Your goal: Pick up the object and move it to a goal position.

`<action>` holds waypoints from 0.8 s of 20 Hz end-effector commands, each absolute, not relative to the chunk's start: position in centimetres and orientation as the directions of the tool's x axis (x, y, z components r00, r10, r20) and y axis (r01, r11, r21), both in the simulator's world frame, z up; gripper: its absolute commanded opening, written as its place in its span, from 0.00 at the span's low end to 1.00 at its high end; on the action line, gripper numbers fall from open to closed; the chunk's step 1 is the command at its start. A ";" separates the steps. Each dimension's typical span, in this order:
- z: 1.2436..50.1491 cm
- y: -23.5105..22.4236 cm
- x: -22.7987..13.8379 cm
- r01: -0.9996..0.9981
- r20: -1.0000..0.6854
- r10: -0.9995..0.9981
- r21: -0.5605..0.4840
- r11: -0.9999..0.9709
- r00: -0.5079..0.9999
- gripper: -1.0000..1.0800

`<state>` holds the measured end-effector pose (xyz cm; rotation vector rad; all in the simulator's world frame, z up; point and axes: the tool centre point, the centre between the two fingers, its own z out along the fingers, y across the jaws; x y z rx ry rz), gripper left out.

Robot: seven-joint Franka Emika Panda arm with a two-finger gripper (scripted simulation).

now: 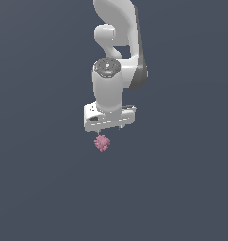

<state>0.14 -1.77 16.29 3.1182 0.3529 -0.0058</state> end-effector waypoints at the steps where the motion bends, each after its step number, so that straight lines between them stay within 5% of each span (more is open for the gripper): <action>1: 15.5 -2.3 0.1 0.277 -0.005 0.277 0.004 -0.961 0.961 0.96; 16: 10.9 -5.2 -0.2 0.593 -0.004 0.593 0.002 -0.805 0.805 0.96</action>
